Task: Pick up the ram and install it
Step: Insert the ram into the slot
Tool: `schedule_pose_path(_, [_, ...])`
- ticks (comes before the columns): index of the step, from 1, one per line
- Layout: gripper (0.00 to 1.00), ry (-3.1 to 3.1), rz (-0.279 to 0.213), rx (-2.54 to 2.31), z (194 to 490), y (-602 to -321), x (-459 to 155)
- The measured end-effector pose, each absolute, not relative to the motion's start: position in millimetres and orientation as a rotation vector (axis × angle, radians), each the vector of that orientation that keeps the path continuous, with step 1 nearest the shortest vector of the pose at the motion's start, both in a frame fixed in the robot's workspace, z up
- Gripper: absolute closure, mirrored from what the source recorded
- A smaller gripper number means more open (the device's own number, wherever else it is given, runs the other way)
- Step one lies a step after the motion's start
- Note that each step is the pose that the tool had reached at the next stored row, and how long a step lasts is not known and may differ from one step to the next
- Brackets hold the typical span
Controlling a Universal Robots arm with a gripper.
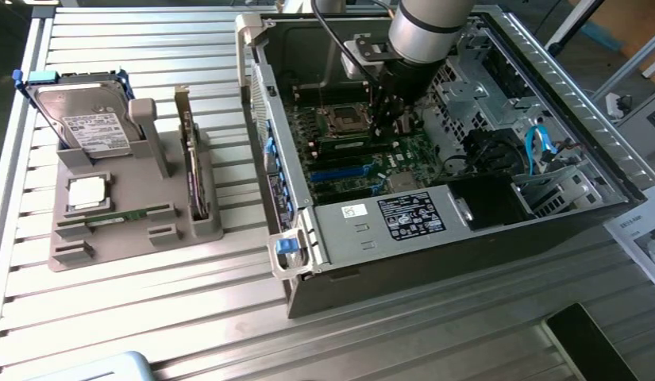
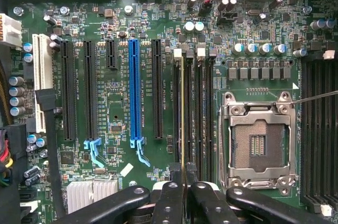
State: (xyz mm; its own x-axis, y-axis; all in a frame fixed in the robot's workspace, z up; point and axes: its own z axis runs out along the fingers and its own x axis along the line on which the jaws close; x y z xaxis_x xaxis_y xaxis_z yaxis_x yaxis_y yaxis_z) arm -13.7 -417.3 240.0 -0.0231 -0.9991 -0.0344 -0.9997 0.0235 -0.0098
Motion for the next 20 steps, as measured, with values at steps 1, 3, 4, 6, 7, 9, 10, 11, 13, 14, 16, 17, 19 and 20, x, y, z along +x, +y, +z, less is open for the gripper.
schedule_pose_path(1, [0.88,2.225,0.027,-2.173,240.0,-417.3,-13.7])
schedule_pose_path(3, [0.88,2.225,0.027,-2.173,240.0,-417.9,-13.8])
schedule_pose_path(4, [0.88,2.225,0.027,-2.173,239.9,-417.9,-13.8])
schedule_pose_path(6, [0.88,2.225,0.027,-2.173,239.9,-417.9,-14.1])
schedule_pose_path(7, [0.88,2.225,0.027,-2.173,239.9,-417.9,-14.4])
schedule_pose_path(9, [0.88,2.225,0.027,-2.173,239.9,-417.9,-14.6])
schedule_pose_path(10, [0.88,2.224,0.027,-2.174,239.9,-417.9,-14.6])
schedule_pose_path(11, [0.88,2.224,0.027,-2.173,239.9,-417.9,-14.6])
schedule_pose_path(13, [0.88,2.224,0.027,-2.173,239.9,-418.2,-14.7])
schedule_pose_path(14, [0.88,2.225,0.027,-2.173,239.9,-418.4,-14.7])
schedule_pose_path(16, [0.88,2.224,0.027,-2.173,239.9,-418.6,-14.6])
schedule_pose_path(17, [0.88,2.225,0.027,-2.173,240.0,-418.6,-14.7])
schedule_pose_path(19, [0.88,2.224,0.027,-2.173,239.9,-418.6,-14.6])
schedule_pose_path(20, [0.88,2.224,0.027,-2.174,240.0,-418.6,-14.6])
